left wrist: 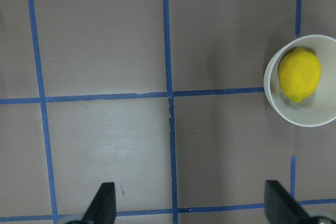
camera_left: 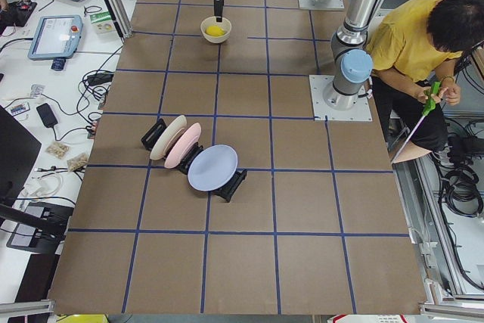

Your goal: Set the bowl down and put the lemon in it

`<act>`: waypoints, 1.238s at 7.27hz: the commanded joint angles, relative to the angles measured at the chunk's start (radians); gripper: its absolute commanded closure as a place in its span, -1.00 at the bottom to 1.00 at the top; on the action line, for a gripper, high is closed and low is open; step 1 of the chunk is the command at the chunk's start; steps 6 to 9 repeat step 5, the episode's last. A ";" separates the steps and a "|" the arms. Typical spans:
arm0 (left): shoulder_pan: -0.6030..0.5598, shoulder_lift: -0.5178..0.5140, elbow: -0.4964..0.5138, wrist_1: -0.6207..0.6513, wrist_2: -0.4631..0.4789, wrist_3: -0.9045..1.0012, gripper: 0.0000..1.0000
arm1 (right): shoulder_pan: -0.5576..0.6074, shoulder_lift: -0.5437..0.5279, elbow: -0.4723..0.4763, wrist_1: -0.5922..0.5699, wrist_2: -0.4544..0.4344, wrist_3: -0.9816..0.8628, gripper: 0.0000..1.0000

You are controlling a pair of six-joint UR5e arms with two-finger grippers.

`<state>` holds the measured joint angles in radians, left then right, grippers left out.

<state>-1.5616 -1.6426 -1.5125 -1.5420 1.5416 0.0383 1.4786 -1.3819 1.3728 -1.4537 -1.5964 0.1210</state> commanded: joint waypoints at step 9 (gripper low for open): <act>0.002 -0.005 0.000 0.000 0.000 0.002 -1.00 | 0.074 -0.025 0.015 0.009 0.003 -0.017 -1.00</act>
